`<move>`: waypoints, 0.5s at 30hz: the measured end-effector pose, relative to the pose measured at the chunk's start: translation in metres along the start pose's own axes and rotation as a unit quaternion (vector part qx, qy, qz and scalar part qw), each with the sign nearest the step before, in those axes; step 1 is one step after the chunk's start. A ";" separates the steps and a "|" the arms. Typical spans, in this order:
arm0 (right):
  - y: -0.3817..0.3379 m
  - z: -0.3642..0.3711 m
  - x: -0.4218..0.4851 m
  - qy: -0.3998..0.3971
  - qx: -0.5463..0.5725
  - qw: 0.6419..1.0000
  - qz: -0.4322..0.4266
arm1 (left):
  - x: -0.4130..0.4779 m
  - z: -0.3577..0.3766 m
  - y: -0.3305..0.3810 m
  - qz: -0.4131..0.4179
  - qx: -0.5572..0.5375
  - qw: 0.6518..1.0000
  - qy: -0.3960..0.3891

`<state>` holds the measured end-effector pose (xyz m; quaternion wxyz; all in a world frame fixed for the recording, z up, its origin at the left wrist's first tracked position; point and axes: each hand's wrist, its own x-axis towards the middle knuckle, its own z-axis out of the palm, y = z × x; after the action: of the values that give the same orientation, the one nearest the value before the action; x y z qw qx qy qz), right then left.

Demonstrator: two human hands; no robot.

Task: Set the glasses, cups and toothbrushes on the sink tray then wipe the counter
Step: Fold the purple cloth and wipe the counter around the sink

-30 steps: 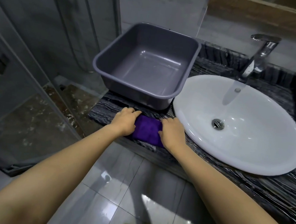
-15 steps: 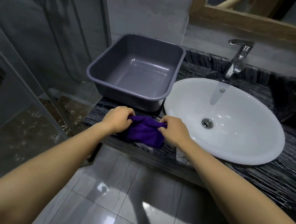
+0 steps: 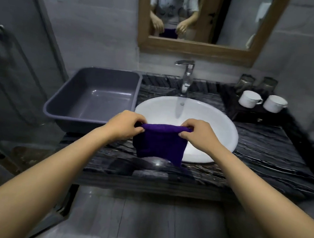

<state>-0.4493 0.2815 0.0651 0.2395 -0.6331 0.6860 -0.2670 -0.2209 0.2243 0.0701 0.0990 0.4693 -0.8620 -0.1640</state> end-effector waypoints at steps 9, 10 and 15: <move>0.076 -0.108 -0.067 0.073 0.007 0.995 0.062 | 0.064 0.031 0.116 0.132 -0.035 0.990 -0.038; 0.085 -0.120 -0.076 0.080 0.014 0.994 0.073 | 0.069 0.035 0.132 0.147 -0.047 0.987 -0.044; 0.139 -0.162 -0.114 0.101 0.031 0.984 0.143 | 0.093 0.069 0.201 0.206 -0.053 0.972 -0.096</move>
<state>-0.6503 0.4129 0.0912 0.2244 -0.4908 0.7814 -0.3133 -0.4499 0.2607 0.0837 0.0724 0.2579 -0.9358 -0.2293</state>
